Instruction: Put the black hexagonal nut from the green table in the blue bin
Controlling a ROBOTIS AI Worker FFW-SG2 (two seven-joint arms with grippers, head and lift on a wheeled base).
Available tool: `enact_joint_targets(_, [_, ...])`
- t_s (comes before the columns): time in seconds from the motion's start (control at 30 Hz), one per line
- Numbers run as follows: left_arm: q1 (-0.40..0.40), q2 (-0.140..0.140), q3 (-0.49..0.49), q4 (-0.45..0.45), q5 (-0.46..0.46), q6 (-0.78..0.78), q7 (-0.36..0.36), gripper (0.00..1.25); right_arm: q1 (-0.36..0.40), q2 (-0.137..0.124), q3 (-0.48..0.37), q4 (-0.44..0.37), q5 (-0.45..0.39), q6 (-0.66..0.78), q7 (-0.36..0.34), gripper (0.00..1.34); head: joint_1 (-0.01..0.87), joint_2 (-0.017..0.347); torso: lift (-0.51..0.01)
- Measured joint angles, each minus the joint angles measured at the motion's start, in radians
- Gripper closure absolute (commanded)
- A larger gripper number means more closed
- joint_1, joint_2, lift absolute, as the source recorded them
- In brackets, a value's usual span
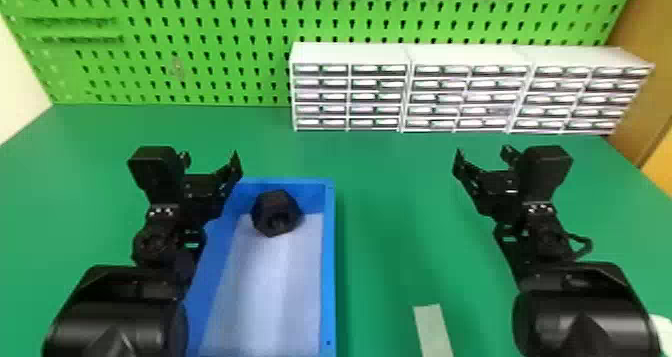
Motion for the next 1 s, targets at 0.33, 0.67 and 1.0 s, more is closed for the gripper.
enact_joint_targets(0.33, [-0.001,0.0,-0.002,0.0,0.002,0.0,0.0,0.39,0.001,0.001,-0.001,0.0,0.0,0.0,0.0,0.43,0.686,0.051,-0.096])
enact_joint_targets(0.67, [-0.001,0.0,-0.005,0.0,0.0,0.0,0.0,0.39,0.003,0.002,-0.002,0.0,0.0,0.0,0.0,0.43,0.686,0.051,-0.096])
enact_joint_targets(1.0, [-0.002,0.0,-0.008,0.001,-0.002,0.0,0.0,0.39,0.005,0.004,-0.004,0.0,0.0,0.0,0.0,0.43,0.686,0.051,-0.096])
